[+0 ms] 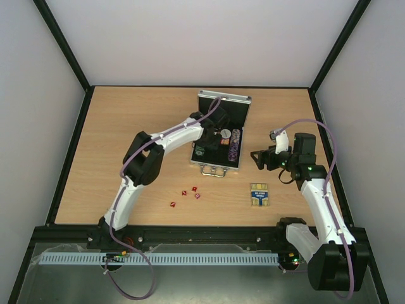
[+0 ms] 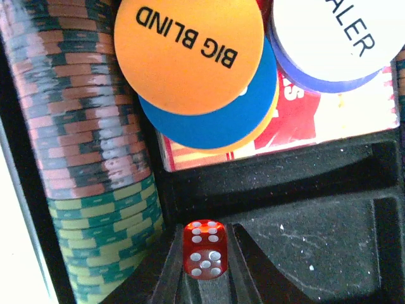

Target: Pack up texas hold em set

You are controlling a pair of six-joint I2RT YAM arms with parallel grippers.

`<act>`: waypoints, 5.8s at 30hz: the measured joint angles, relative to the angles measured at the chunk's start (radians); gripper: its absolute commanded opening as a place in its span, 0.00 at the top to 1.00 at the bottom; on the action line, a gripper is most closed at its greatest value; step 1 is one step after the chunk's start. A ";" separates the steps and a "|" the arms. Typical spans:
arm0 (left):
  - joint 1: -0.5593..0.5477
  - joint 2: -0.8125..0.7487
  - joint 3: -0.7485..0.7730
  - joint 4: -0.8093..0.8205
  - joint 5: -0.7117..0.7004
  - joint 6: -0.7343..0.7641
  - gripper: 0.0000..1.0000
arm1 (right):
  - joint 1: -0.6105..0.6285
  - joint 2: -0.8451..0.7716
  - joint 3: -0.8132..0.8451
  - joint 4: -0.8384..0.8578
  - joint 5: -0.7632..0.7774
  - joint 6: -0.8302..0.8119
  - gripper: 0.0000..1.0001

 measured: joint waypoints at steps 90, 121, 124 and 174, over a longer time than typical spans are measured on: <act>-0.143 -0.593 -0.927 0.100 0.169 -0.211 0.72 | 0.000 -0.009 0.000 0.000 -0.003 -0.003 0.08; -0.143 -0.567 -0.896 0.092 0.143 -0.185 0.82 | 0.000 -0.012 0.000 0.000 -0.002 -0.006 0.08; -0.143 -0.563 -0.895 0.089 0.142 -0.181 0.82 | 0.000 -0.012 0.000 0.000 -0.003 -0.006 0.08; -0.026 -0.003 0.024 0.005 -0.014 -0.046 0.88 | 0.000 -0.014 0.000 0.000 -0.002 -0.006 0.08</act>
